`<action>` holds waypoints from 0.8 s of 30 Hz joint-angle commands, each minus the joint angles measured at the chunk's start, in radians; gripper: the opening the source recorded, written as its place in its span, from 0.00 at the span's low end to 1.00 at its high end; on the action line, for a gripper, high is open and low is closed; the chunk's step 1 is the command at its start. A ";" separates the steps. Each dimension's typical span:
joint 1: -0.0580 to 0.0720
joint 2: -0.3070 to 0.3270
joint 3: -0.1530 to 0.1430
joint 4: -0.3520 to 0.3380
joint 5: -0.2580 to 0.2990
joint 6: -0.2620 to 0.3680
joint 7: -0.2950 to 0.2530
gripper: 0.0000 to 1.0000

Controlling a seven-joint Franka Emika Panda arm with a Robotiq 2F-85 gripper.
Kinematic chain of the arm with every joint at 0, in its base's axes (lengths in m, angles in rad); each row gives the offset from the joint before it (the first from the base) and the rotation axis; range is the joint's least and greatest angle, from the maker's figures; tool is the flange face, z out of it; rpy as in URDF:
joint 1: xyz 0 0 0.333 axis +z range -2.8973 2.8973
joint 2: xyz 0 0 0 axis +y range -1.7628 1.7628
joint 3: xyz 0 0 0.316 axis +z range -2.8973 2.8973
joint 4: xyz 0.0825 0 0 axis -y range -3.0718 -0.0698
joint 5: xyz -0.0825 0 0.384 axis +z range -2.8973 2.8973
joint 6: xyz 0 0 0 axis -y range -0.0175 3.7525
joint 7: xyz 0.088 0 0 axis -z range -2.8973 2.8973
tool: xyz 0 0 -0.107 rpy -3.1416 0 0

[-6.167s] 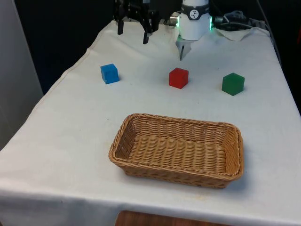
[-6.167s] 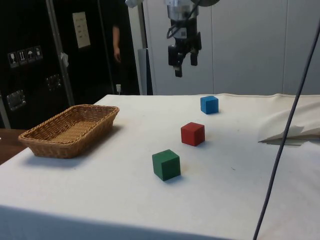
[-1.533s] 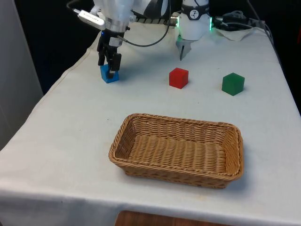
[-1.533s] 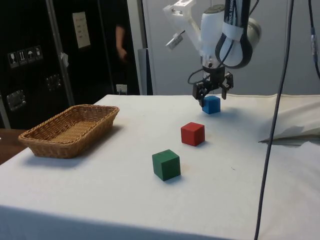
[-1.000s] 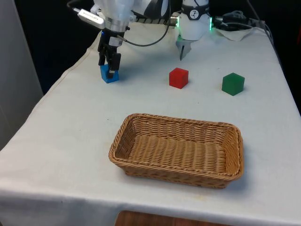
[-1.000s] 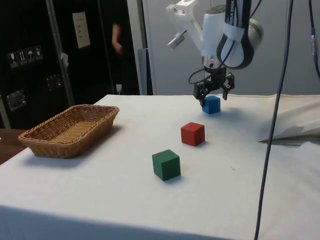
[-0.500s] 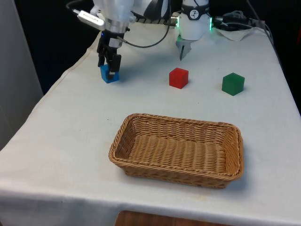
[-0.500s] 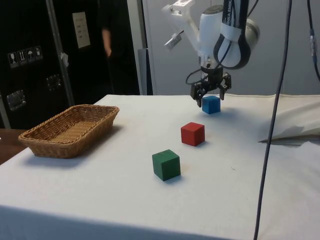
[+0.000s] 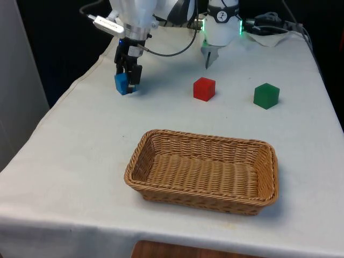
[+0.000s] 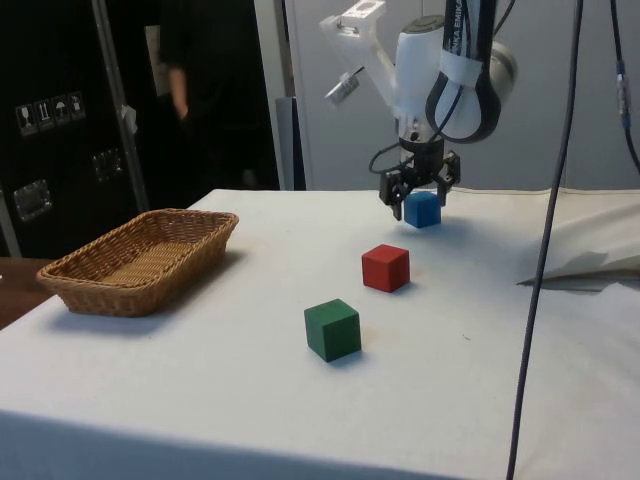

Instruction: Pick up the blue cube and place it into the basket.

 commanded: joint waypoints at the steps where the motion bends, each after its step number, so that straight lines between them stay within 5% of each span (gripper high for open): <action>1: 0.001 0.000 -0.001 -0.001 0.001 0.001 0.001 0.91; 4: 0.001 0.000 -0.001 -0.001 0.000 0.001 0.001 0.58; 5: 0.000 0.000 -0.001 -0.001 0.000 0.001 0.000 0.34; 8: 0.000 0.000 0.000 0.001 0.000 0.000 -0.001 0.04; 24: 0.008 -0.025 0.001 0.029 0.004 -0.034 0.005 0.00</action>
